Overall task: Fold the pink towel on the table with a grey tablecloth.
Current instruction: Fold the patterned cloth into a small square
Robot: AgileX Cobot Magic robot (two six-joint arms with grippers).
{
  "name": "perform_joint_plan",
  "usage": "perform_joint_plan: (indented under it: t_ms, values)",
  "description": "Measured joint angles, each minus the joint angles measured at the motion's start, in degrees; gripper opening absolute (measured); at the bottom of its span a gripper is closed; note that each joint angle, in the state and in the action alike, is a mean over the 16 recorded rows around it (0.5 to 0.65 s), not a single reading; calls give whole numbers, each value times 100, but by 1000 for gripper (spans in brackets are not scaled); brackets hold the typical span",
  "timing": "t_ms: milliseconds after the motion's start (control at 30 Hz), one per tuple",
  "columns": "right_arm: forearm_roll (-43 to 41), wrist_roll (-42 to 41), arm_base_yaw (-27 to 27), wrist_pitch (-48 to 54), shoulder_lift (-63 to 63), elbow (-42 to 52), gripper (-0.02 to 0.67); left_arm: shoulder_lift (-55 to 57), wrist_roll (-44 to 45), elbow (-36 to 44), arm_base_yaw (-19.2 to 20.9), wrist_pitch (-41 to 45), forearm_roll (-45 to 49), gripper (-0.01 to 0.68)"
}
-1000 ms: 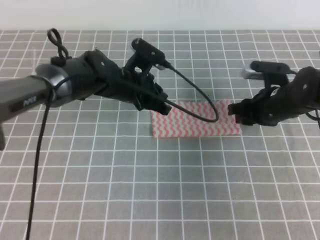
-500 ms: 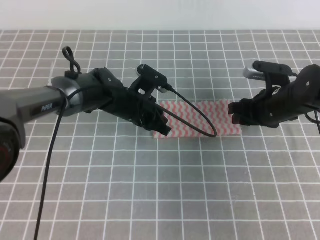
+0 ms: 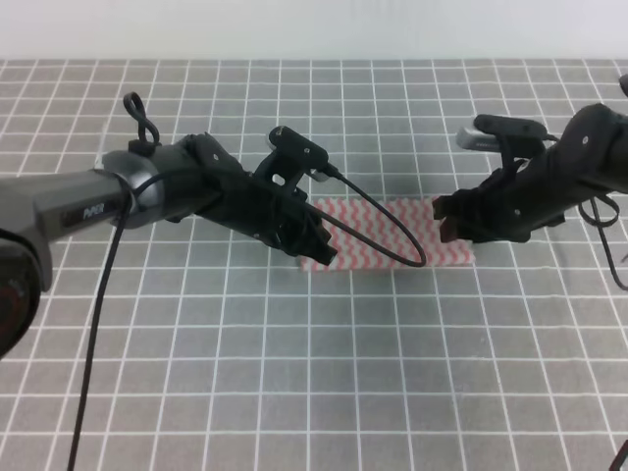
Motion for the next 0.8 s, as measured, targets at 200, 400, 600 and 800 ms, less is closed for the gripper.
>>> perform_joint_plan:
  t_ms: [200,400,600,800]
  values:
    - [-24,-35,0,164,148,-168,330,1,-16,0,1,1,9,-1]
    - [-67,-32,0,230,224,-206,321,1,-21,0,1,8,18,-1]
    - [-104,-26,0,248,238,-223,310,1,-25,0,1,16,25,-1]
    - [-103,-23,0,277,246,-240,292,1,-30,0,1,21,26,-1]
